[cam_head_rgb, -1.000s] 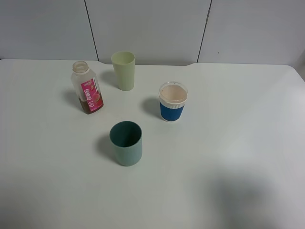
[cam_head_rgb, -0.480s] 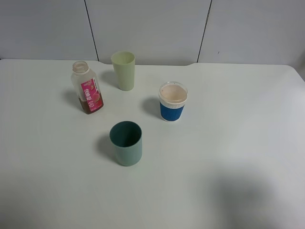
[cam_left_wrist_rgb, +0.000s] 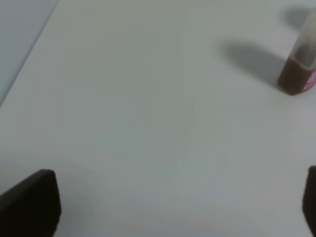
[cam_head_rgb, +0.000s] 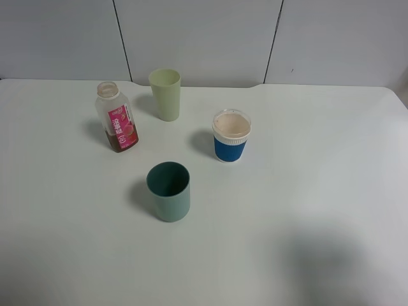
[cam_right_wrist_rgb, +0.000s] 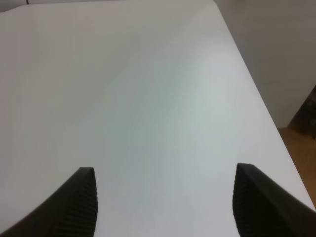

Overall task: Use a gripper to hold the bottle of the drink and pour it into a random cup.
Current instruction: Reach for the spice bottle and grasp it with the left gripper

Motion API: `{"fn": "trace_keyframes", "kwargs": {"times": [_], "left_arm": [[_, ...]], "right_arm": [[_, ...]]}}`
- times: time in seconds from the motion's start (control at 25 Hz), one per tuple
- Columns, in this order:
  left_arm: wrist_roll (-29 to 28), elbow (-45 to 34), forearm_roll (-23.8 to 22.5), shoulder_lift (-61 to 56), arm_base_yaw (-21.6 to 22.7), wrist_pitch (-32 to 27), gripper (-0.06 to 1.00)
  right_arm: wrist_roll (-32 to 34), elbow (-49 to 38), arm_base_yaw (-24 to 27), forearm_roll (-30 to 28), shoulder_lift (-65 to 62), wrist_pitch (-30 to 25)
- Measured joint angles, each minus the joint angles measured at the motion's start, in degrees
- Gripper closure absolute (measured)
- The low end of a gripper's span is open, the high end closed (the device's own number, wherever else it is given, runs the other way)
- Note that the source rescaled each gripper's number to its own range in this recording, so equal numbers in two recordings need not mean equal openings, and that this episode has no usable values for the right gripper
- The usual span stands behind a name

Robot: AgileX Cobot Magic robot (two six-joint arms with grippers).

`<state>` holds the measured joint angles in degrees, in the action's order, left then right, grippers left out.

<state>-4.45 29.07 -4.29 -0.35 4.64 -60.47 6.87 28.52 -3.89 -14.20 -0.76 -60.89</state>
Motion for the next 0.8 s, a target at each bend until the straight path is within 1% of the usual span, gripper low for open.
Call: {"fn": "trace_keyframes", "kwargs": {"times": [0.8], "left_arm": [[0.0, 0.0, 0.0, 0.0, 0.0, 0.0, -0.06]], "right_arm": [[0.0, 0.0, 0.0, 0.0, 0.0, 0.0]]}}
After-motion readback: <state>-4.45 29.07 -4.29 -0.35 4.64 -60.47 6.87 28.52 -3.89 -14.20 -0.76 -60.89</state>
